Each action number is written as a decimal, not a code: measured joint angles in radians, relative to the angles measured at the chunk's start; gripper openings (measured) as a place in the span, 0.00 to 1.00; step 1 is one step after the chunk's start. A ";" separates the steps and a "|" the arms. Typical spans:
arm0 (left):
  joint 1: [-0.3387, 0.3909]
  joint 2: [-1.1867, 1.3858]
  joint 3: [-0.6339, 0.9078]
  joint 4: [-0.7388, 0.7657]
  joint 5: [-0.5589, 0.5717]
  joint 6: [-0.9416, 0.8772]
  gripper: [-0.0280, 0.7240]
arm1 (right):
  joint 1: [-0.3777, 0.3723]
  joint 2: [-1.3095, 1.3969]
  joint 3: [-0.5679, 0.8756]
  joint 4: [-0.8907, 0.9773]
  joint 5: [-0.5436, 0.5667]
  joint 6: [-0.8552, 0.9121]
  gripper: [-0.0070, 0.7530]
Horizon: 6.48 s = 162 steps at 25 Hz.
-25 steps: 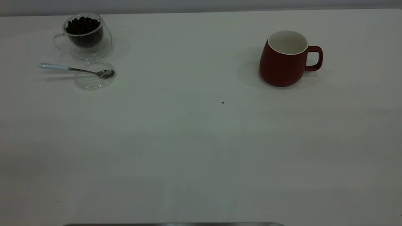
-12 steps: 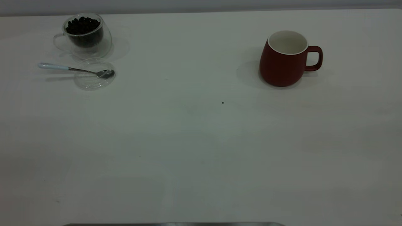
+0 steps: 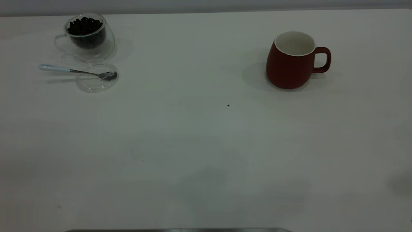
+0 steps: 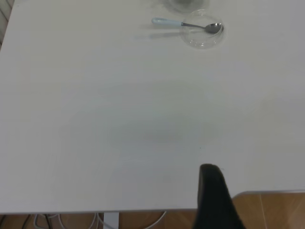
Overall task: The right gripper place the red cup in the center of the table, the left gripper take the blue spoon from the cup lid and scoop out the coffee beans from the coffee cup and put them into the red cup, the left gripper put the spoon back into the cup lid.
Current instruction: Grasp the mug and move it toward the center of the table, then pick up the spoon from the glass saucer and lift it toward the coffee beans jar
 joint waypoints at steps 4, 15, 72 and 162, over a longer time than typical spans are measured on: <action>0.000 0.000 0.000 0.000 0.000 0.000 0.73 | 0.000 0.244 -0.077 0.013 -0.063 -0.101 0.79; 0.000 0.000 0.000 0.000 0.000 0.000 0.73 | 0.065 0.749 -0.256 0.096 -0.208 -0.351 0.79; 0.000 0.000 0.000 0.000 0.000 0.000 0.73 | 0.190 1.426 -0.752 0.315 -0.458 -0.977 0.79; 0.000 0.000 0.000 0.000 0.000 0.001 0.73 | 0.378 -0.130 -0.323 0.130 0.285 0.176 0.79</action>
